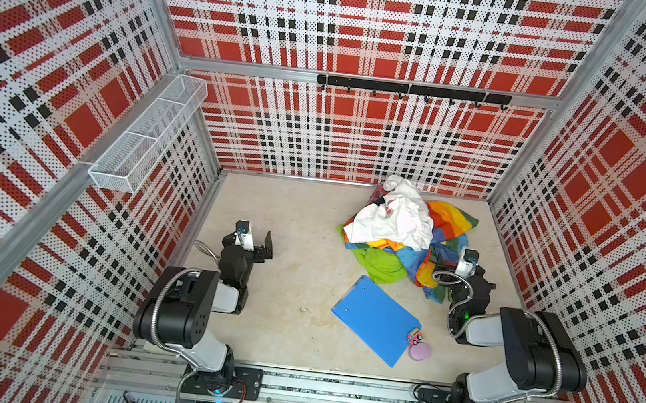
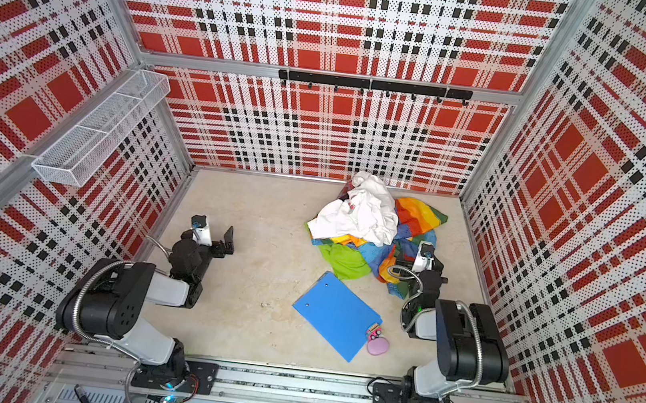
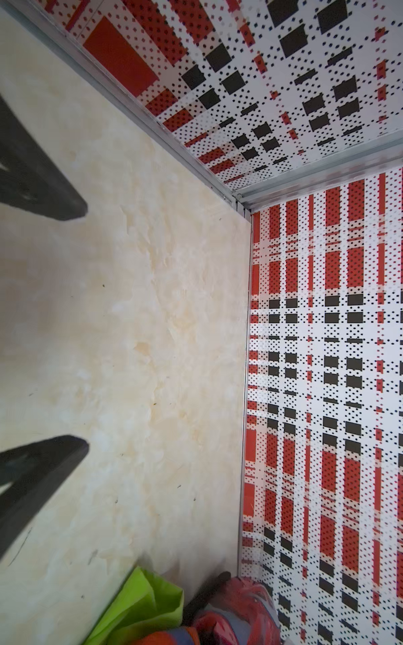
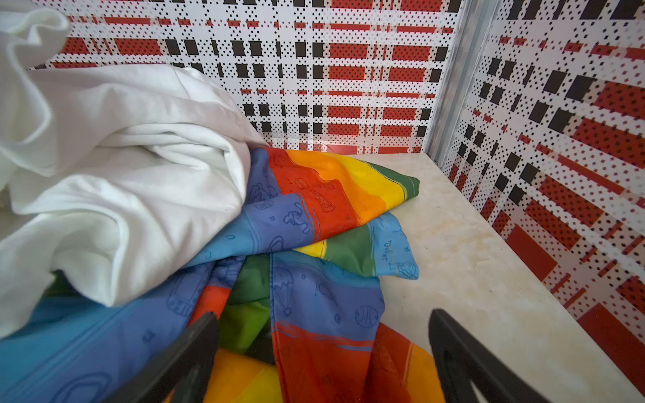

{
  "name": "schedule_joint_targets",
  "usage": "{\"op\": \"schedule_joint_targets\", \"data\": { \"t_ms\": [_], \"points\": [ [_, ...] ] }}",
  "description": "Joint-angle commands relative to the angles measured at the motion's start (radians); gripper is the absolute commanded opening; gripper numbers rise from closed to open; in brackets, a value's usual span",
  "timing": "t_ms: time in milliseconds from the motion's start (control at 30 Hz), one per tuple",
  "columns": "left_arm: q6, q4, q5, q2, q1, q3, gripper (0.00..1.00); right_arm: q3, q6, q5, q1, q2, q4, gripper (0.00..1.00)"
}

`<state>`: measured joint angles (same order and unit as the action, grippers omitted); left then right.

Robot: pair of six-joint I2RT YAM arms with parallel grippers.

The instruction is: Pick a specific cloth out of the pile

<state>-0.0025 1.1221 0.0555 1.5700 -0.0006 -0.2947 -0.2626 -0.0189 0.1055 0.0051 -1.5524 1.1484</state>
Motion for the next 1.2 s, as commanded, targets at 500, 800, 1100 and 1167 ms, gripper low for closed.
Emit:
{"op": "schedule_joint_targets", "data": {
  "t_ms": [500, 800, 1100, 1167],
  "points": [
    [-0.005, 0.024, -0.005, 0.004, 0.001, -0.014, 0.99, -0.007, 0.007, 0.056, 0.001, -0.004, 0.056, 1.0],
    [-0.004, 0.024, -0.006, 0.004, 0.001, -0.012, 0.99, -0.007, 0.007, 0.057, 0.001, -0.003, 0.056, 1.0],
    [-0.008, 0.024, -0.017, 0.003, 0.006, -0.012, 0.99, -0.004, 0.007, 0.055, 0.001, -0.003, 0.055, 1.0],
    [-0.012, 0.024, -0.024, 0.003, 0.01, -0.012, 0.99, -0.006, 0.007, 0.056, 0.0, -0.003, 0.054, 1.0]
  ]
}}
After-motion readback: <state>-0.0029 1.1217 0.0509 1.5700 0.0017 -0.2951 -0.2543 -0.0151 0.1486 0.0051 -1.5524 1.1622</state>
